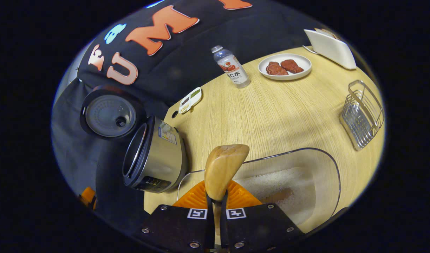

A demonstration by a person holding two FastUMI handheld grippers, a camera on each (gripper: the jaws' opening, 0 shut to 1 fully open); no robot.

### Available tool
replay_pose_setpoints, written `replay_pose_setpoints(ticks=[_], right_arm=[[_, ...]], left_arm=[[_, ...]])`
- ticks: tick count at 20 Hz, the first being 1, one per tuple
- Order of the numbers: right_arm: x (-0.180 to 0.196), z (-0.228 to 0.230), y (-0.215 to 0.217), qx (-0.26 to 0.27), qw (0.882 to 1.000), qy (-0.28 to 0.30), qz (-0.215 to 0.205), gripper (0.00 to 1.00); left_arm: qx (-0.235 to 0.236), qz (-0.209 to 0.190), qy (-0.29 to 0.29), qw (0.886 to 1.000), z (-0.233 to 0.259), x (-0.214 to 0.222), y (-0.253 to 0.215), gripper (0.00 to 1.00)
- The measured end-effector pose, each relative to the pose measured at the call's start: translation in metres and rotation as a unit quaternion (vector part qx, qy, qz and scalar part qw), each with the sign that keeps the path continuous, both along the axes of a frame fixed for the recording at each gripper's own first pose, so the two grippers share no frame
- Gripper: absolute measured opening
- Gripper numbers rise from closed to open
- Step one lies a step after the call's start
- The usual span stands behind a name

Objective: Close the left gripper, press the button to open the rice cooker; take a wooden spoon from the chopstick holder with the right hand, scoop a spoonful of rice and pour it into the rice cooker, then put the wooden spoon back into the chopstick holder.

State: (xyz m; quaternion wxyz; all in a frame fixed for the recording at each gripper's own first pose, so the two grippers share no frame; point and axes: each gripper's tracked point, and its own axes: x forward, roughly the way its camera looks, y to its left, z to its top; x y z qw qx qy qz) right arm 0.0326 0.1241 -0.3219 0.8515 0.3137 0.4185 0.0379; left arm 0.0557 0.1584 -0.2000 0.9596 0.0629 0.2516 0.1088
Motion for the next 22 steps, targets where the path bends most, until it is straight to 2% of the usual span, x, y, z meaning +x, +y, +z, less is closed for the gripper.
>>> replay_pose_setpoints(ticks=[3, 4, 11, 12, 15, 17, 20, 22], right_arm=[[0.0, 0.002, -0.007, 0.038, 0.999, 0.001, -0.01, 0.06], [0.0, 0.005, -0.007, 0.054, 0.998, 0.001, -0.014, 0.06], [0.002, 0.035, -0.036, 0.149, 0.988, -0.024, -0.035, 0.05], [0.005, 0.039, -0.04, 0.163, 0.985, -0.029, -0.04, 0.05], [0.013, 0.055, -0.052, 0.197, 0.978, -0.041, -0.055, 0.05], [0.017, 0.069, -0.054, 0.23, 0.97, -0.047, -0.067, 0.05], [0.026, 0.099, -0.052, 0.294, 0.951, -0.056, -0.082, 0.05], [0.034, 0.118, -0.046, 0.33, 0.938, -0.061, -0.084, 0.05]], left_arm=[[0.001, -0.007, 0.004, 1.0, 0.0, -0.002, -0.007, 1.0], [0.002, -0.009, 0.004, 1.0, 0.001, -0.001, -0.01, 0.94], [0.008, -0.033, -0.004, 0.999, 0.01, 0.007, -0.034, 0.93], [0.008, -0.036, -0.006, 0.999, 0.011, 0.007, -0.037, 1.0], [0.007, -0.044, -0.013, 0.999, 0.016, 0.008, -0.046, 0.99], [0.005, -0.047, -0.019, 0.999, 0.019, 0.009, -0.051, 1.0], [-0.002, -0.049, -0.029, 0.998, 0.022, 0.008, -0.055, 0.93], [-0.004, -0.048, -0.034, 0.998, 0.023, 0.006, -0.055, 0.93]])
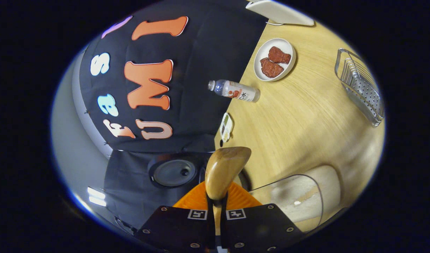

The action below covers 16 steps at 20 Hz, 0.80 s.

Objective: Close the left gripper, press the button to open the rice cooker; take a wooden spoon from the chopstick holder with the right hand, scoop a spoonful of rice and pour it into the rice cooker, then put the wooden spoon back into the chopstick holder.

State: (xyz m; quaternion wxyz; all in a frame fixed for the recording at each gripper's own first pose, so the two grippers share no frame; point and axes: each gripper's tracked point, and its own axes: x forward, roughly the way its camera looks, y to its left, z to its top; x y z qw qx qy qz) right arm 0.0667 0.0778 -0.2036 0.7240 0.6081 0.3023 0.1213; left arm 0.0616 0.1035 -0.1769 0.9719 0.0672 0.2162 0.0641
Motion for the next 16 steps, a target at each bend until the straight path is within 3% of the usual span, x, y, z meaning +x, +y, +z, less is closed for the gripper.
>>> replay_pose_setpoints(ticks=[2, 6, 8, 9, 16], right_arm=[[0.008, 0.023, 0.01, 0.031, 0.999, -0.01, 0.002, 0.02], [0.026, 0.07, 0.043, 0.079, 0.996, -0.033, 0.017, 0.05], [0.039, 0.094, 0.062, 0.088, 0.994, -0.05, 0.03, 0.05], [0.046, 0.105, 0.073, 0.091, 0.993, -0.058, 0.037, 0.05], [0.099, 0.138, 0.151, 0.081, 0.99, -0.084, 0.078, 0.05]], left_arm=[[-0.004, 0.003, -0.008, 1.0, 0.003, -0.002, 0.002, 0.93], [-0.005, 0.015, -0.022, 1.0, 0.008, -0.006, 0.016, 0.93], [-0.002, 0.023, -0.028, 0.999, 0.009, -0.01, 0.026, 0.99], [-0.001, 0.029, -0.031, 0.999, 0.009, -0.012, 0.031, 0.93], [-0.007, 0.081, -0.037, 0.996, 0.006, -0.028, 0.073, 0.96]])
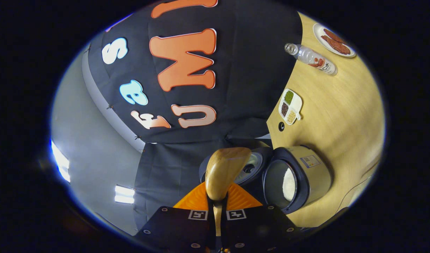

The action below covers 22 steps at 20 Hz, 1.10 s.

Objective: Close the left gripper, press the button to open the rice cooker; take a wooden spoon from the chopstick holder with the right hand, scoop a spoonful of rice and pour it into the rice cooker, then put the wooden spoon back into the chopstick holder.

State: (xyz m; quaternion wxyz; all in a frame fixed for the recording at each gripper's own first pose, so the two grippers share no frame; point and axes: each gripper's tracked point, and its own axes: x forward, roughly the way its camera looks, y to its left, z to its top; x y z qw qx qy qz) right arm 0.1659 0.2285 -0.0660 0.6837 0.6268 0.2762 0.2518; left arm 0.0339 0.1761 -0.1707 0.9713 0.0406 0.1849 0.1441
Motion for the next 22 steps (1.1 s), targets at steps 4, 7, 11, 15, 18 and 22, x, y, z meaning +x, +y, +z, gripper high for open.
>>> replay_pose_setpoints(ticks=[4, 7, 11, 15, 18, 22], right_arm=[[0.025, -0.018, 0.034, -0.089, 0.996, -0.02, 0.0, 0.05], [0.04, -0.035, 0.051, -0.162, 0.986, -0.035, -0.003, 0.05], [0.056, -0.043, 0.067, -0.25, 0.965, -0.077, -0.004, 0.05], [0.067, -0.039, 0.076, -0.328, 0.936, -0.131, -0.01, 0.05], [0.073, -0.029, 0.082, -0.365, 0.916, -0.166, -0.015, 0.05], [0.075, -0.025, 0.091, -0.396, 0.897, -0.197, -0.014, 0.05]], left_arm=[[0.002, 0.026, 0.011, 1.0, -0.01, -0.015, 0.018, 0.99], [0.009, 0.038, 0.021, 0.999, -0.016, -0.025, 0.024, 0.94], [0.005, 0.052, 0.027, 0.998, -0.022, -0.036, 0.026, 1.0], [0.015, 0.048, 0.031, 0.998, -0.023, -0.037, 0.02, 0.94], [0.022, 0.039, 0.032, 0.998, -0.021, -0.034, 0.015, 1.0], [0.025, 0.026, 0.031, 0.999, -0.021, -0.028, 0.008, 0.99]])
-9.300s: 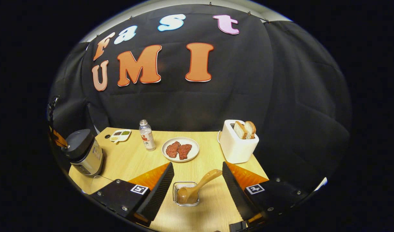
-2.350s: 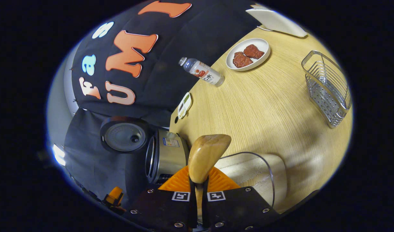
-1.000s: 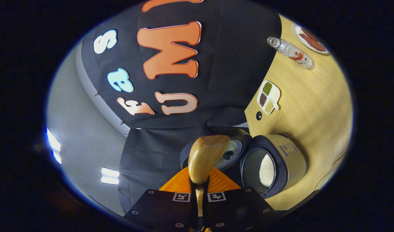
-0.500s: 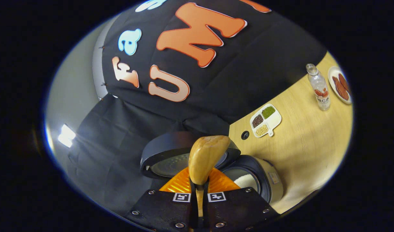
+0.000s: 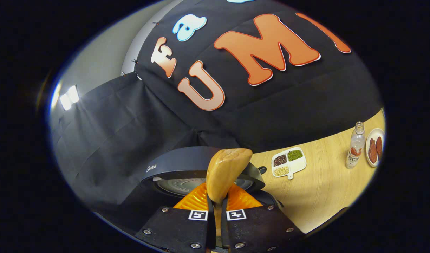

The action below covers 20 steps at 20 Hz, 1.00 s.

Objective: Close the left gripper, press the button to open the rice cooker; take a wooden spoon from the chopstick holder with the right hand, scoop a spoonful of rice and pour it into the rice cooker, then put the wooden spoon back into the chopstick holder.

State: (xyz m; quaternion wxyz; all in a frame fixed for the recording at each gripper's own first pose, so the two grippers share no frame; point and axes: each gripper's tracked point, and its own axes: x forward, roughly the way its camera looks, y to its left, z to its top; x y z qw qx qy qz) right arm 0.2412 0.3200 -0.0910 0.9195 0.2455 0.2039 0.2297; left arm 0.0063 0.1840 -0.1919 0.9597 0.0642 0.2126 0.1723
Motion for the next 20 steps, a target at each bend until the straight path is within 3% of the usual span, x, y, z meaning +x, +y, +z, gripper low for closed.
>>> replay_pose_setpoints(ticks=[5, 10, 14, 19, 20], right_arm=[[-0.001, 0.007, 0.004, -0.035, 0.999, -0.031, 0.008, 0.05], [-0.006, 0.016, 0.013, -0.059, 0.996, -0.057, 0.024, 0.05], [-0.012, 0.023, 0.019, -0.085, 0.992, -0.085, 0.036, 0.05], [-0.015, 0.029, 0.029, -0.114, 0.986, -0.113, 0.049, 0.05], [-0.016, 0.028, 0.03, -0.121, 0.984, -0.118, 0.051, 0.05]], left_arm=[[-0.004, -0.008, -0.001, 1.0, 0.0, 0.006, -0.009, 0.99], [-0.003, -0.01, -0.001, 1.0, 0.0, 0.005, -0.009, 0.93], [-0.004, -0.011, -0.002, 1.0, 0.001, 0.006, -0.011, 0.99], [-0.001, -0.012, -0.003, 1.0, 0.001, 0.007, -0.013, 0.99], [-0.001, -0.012, -0.002, 1.0, 0.001, 0.006, -0.011, 0.93]])
